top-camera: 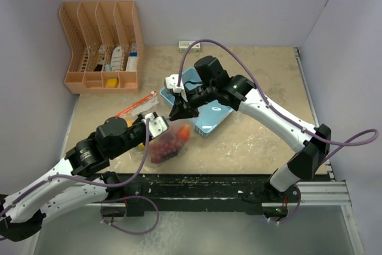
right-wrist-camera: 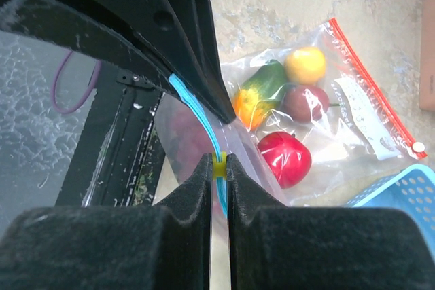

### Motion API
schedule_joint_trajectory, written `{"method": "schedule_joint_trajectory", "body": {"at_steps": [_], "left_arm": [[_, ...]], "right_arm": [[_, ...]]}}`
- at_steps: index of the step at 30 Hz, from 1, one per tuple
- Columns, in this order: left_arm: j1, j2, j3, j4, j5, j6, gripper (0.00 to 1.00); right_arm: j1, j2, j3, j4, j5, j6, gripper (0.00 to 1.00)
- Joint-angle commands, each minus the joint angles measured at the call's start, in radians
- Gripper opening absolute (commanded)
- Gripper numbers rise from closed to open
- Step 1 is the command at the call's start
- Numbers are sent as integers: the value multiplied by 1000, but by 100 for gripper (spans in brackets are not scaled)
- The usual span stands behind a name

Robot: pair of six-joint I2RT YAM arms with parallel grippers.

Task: Place the food in the zip-top bag and seal the zipper
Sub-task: Zip the zipper food storage bag at the center of the board.

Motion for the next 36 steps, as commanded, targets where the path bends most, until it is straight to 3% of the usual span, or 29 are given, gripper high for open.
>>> {"method": "schedule_joint_trajectory", "body": {"at_steps": [1,15,29,30,33,36], "left_arm": [[3,-53,16,45,-41,-13,0],[3,-105,32,7,-80,-21,0],[3,34,24,77,67,-7,0],[3,51,28,80,69,-7,2],[3,91,33,95,76,-6,32],[2,109,33,124,68,5,49]], "right_arm": [[-32,-42,-14,15,76,10,6],[-126,-51,-55,40,41,14,6],[-128,-88,4,-2,-151,-17,6],[-127,-95,-1,0,-164,-17,5],[-125,-109,-13,3,-204,-17,5],[-123,-117,-26,13,-217,-18,5]]}}
